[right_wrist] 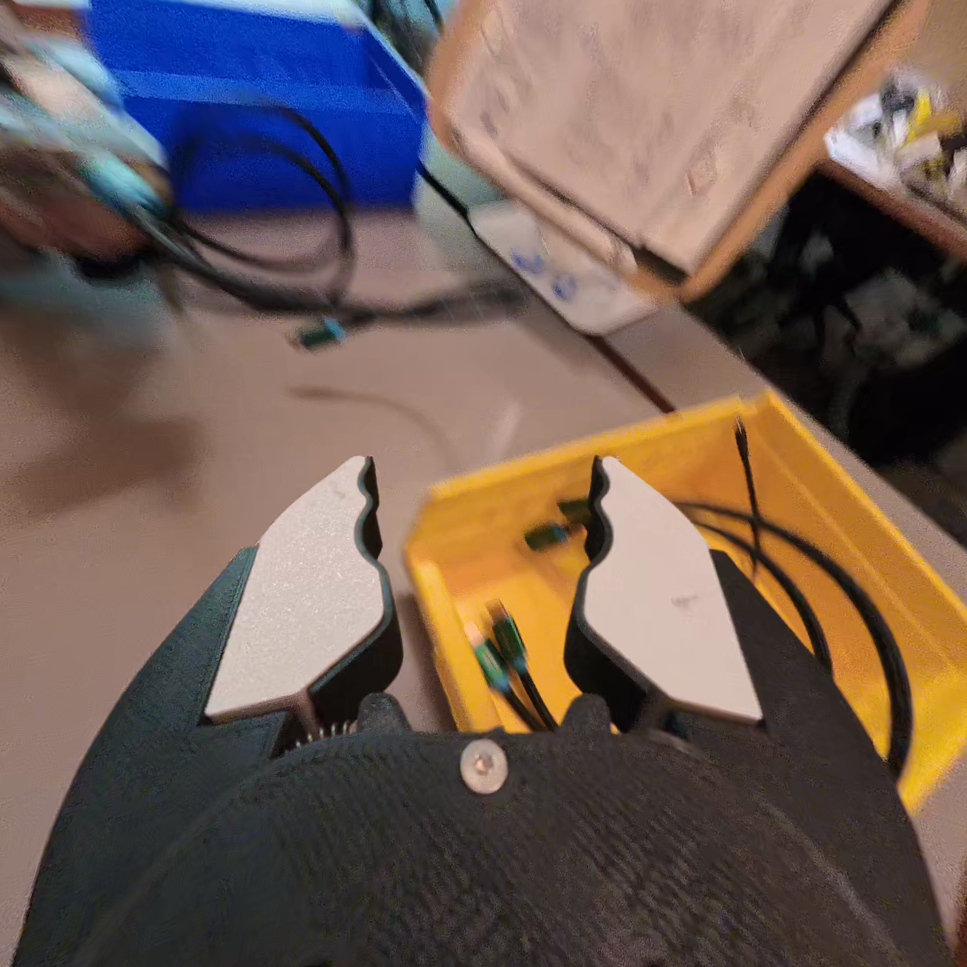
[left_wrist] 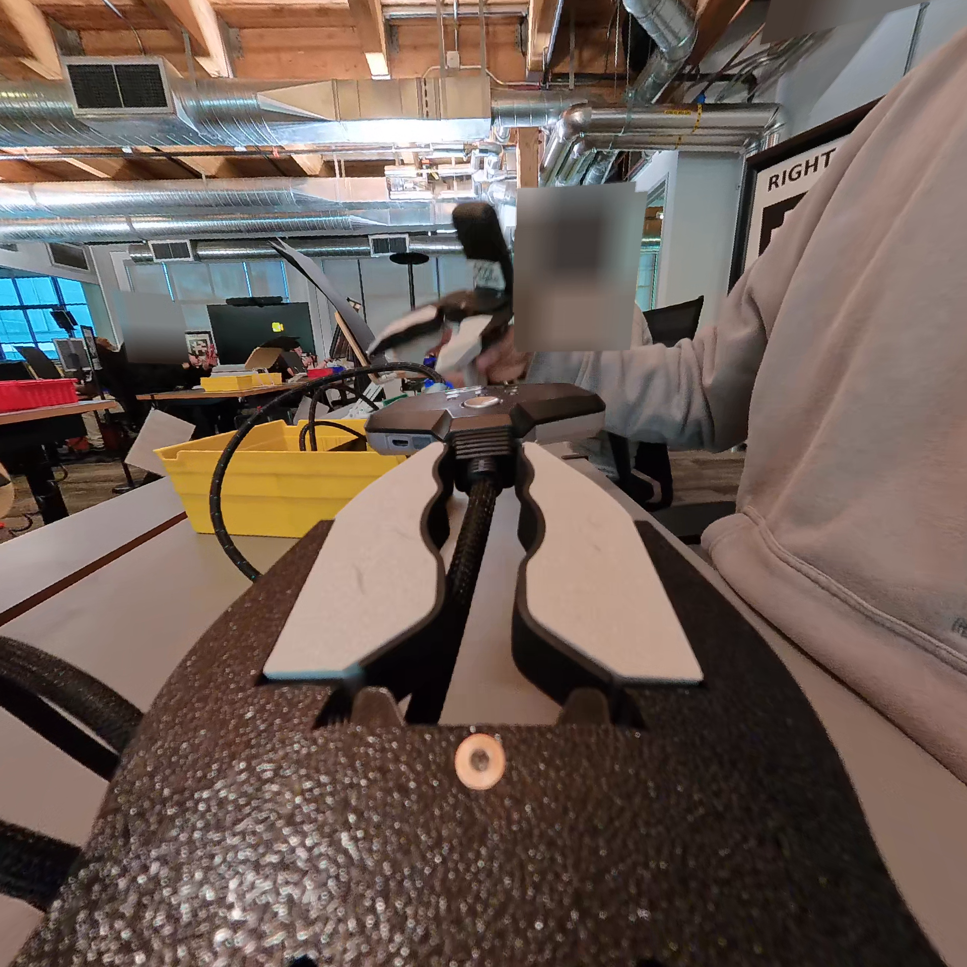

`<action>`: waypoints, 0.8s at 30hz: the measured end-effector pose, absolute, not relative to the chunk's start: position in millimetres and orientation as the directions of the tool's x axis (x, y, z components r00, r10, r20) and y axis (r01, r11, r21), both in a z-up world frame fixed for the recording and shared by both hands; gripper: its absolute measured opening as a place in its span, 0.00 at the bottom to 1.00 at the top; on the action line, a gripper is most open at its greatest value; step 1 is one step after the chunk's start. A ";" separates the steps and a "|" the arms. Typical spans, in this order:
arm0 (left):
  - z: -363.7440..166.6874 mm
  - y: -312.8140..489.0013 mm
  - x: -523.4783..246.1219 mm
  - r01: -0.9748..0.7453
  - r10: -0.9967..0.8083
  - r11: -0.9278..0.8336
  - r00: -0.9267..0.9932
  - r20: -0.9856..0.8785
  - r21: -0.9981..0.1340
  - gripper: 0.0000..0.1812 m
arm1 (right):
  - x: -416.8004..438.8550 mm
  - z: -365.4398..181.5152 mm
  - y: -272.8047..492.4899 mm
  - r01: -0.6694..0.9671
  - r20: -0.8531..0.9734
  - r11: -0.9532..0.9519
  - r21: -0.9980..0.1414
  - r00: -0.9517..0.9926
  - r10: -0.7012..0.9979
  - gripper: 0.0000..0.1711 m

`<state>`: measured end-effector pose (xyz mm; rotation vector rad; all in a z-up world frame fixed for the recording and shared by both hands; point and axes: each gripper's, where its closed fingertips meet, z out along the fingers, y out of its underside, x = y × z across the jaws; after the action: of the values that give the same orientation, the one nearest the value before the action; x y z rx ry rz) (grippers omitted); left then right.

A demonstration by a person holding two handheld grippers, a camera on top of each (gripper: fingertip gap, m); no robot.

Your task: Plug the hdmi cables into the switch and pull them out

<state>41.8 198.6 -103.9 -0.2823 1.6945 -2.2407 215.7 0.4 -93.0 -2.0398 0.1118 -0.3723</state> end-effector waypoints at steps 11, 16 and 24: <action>-116.9 170.9 39.3 0.173 -0.343 -0.092 -0.930 -0.132 -0.981 0.12 | 92.3 -80.4 108.4 0.136 0.069 -0.524 -0.841 0.987 0.146 0.36; -114.9 169.8 37.0 0.178 -0.333 -0.100 -0.933 -0.136 -0.979 0.12 | 89.4 -107.8 120.4 0.134 0.036 -0.581 -0.803 0.983 0.177 0.29; -112.9 166.8 34.7 0.182 -0.315 -0.104 -0.939 -0.141 -0.978 0.12 | 79.2 -114.9 118.8 0.127 -0.004 -0.587 -0.800 0.976 0.217 0.16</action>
<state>34.7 166.8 -112.9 -0.1463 1.8440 -2.1087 79.2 118.8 -114.9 -2.2043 -0.2399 0.1254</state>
